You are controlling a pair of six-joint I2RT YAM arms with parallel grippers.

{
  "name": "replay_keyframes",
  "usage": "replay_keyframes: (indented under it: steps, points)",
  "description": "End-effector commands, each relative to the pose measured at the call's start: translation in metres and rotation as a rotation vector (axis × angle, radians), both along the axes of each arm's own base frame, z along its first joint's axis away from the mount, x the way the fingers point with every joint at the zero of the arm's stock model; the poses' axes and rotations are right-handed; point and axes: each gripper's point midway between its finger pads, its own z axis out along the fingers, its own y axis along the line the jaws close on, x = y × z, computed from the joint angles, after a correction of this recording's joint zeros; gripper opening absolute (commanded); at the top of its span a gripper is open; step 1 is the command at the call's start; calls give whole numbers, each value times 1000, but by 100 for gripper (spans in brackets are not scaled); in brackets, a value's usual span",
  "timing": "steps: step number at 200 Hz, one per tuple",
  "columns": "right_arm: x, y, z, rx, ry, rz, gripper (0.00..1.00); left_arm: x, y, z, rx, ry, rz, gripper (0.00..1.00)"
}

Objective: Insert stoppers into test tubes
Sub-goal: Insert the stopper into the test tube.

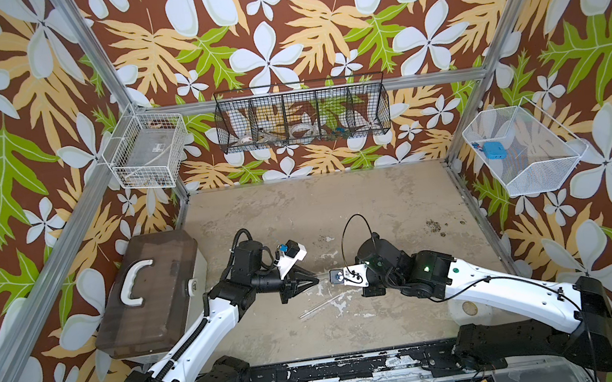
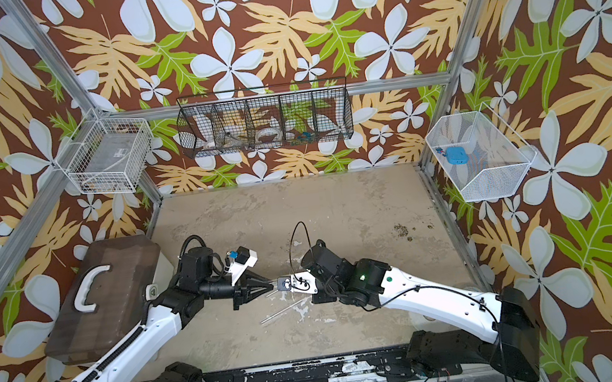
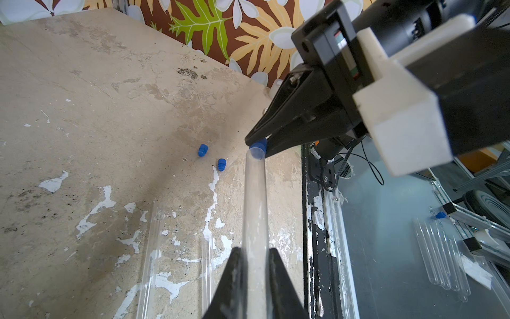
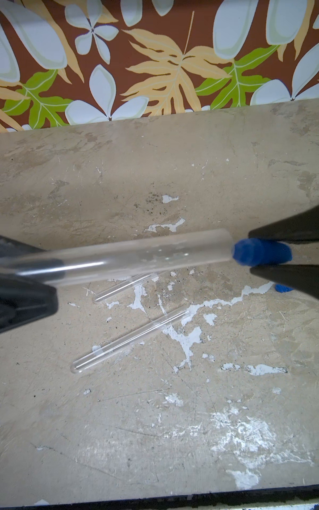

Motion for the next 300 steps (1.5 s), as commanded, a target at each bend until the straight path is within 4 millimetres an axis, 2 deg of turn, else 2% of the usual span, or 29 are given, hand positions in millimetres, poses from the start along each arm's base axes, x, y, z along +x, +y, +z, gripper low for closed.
replay_keyframes:
  steps: [1, 66, 188, 242, 300]
  points:
    - [-1, 5, 1, 14, 6, 17, 11, -2, 0, -3, 8, -1, -11, 0]
    - [-3, 10, -3, 2, 16, 28, 11, -3, -1, -11, 44, -18, -15, 0]
    - [-9, 20, -3, -7, 13, 70, 11, -8, -5, -12, 52, -24, -39, 0]
    - [-14, 27, 6, 17, -32, 125, 11, -16, -8, -4, 6, -8, -83, 0]
    - [-10, 39, 28, 122, -91, 122, 11, -15, -11, 7, -40, 22, -66, 0]
